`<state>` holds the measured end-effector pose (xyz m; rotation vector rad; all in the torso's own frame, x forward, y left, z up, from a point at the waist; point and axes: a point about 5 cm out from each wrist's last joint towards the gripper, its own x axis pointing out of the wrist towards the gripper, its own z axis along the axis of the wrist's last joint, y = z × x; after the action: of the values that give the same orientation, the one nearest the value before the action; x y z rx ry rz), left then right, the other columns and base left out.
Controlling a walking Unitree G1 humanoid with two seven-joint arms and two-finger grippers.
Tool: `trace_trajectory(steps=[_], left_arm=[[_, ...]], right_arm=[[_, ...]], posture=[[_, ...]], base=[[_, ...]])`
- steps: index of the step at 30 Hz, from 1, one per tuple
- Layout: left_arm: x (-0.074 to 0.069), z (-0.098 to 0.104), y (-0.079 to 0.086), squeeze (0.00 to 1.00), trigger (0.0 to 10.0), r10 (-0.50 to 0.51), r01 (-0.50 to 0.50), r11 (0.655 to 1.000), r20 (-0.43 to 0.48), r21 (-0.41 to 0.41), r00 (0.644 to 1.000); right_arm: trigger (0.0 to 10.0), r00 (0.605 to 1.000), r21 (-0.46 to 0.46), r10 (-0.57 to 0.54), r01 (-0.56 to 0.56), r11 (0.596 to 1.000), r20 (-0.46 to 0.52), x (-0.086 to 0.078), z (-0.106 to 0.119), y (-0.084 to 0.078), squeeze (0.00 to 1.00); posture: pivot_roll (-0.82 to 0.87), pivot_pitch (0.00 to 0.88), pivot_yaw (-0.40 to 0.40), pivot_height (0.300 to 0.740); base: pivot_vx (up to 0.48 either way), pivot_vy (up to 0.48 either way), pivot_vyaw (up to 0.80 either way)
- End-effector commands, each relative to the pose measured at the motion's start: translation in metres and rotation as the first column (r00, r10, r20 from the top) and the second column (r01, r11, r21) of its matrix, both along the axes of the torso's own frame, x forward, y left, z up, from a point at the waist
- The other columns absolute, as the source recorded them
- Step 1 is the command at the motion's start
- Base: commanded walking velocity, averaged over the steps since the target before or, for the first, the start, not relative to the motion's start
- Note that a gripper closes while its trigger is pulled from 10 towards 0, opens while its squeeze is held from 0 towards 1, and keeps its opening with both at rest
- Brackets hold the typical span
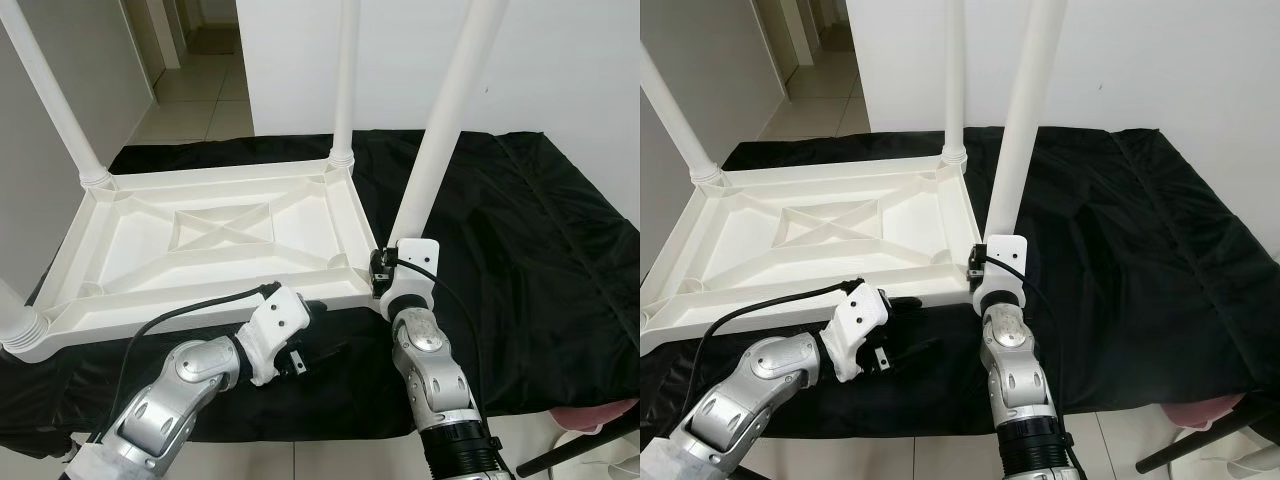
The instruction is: Building children table
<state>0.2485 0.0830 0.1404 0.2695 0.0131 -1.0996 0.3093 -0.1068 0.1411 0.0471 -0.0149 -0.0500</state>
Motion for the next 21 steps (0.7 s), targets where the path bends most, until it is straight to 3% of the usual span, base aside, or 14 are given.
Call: trace_trajectory(steps=[1,4,5,6,7,15,16,19,20,21], left_arm=[[0.0,-0.002,0.002,0.0,10.0,-0.034,0.034,0.999,-0.013,0.018,0.999],[0.0,-0.002,0.002,0.0,10.0,-0.03,0.031,0.999,-0.013,0.015,0.999],[-0.001,-0.002,0.002,0.0,10.0,-0.03,0.03,0.999,-0.013,0.013,0.999],[-0.001,-0.002,0.002,0.0,10.0,-0.03,0.03,0.999,-0.013,0.013,0.999],[-0.001,-0.002,0.001,0.0,10.0,-0.028,0.028,1.0,-0.012,0.009,1.0],[0.001,0.001,0.0,0.0,10.0,0.019,-0.019,1.0,0.022,-0.021,1.0],[0.001,0.001,-0.001,0.0,10.0,0.03,-0.029,0.999,0.025,-0.027,0.999],[0.001,0.001,-0.001,0.0,10.0,0.036,-0.035,0.999,0.026,-0.031,0.999],[0.001,-0.001,-0.001,0.0,10.0,0.046,-0.045,0.998,0.025,-0.036,0.999],[0.001,-0.002,-0.002,0.0,10.0,0.066,-0.065,0.997,0.031,-0.043,0.997]], right_arm=[[10.0,0.998,0.052,-0.005,0.009,0.999,-0.064,-0.001,-0.01,0.006,0.0],[10.0,0.999,0.049,0.011,-0.008,0.999,-0.053,-0.002,-0.008,0.009,0.0],[10.0,0.999,0.06,0.027,-0.024,0.998,-0.043,-0.003,-0.007,0.009,0.74],[10.0,0.999,0.06,0.027,-0.024,0.998,-0.043,-0.003,-0.007,0.009,0.74],[10.0,0.999,0.054,0.037,-0.036,0.998,-0.028,-0.004,-0.005,0.009,1.0],[10.0,0.993,0.029,0.097,-0.099,0.995,0.065,-0.014,0.003,0.005,1.0],[10.0,0.99,0.034,0.118,-0.121,0.992,0.082,-0.018,0.003,0.003,0.65],[10.0,0.987,0.041,0.132,-0.137,0.99,0.094,-0.02,0.003,0.003,0.65],[10.0,0.982,0.042,0.147,-0.152,0.987,0.119,-0.024,0.004,0.001,0.0],[10.0,0.978,0.028,0.155,-0.16,0.987,0.136,-0.027,0.004,-0.002,0.0]], posture=[[-0.02,0.033,0.051,0.74],[-0.02,0.033,0.051,0.74],[-0.02,0.036,0.045,0.74],[-0.02,0.036,0.045,0.74],[-0.02,0.036,0.045,0.74],[-0.02,0.035,0.032,0.74],[-0.02,0.037,0.031,0.74],[-0.02,0.037,0.031,0.74],[-0.02,0.035,0.026,0.74],[-0.02,0.036,0.027,0.74]], base=[[0.0,0.0,0.0],[0.0,0.0,0.0],[0.0,0.0,0.0],[0.0,0.0,0.0],[0.0,0.0,0.0],[0.0,0.0,0.0],[0.0,0.0,0.0],[0.0,0.0,0.0],[0.0,0.0,0.0],[0.0,0.0,0.0]])
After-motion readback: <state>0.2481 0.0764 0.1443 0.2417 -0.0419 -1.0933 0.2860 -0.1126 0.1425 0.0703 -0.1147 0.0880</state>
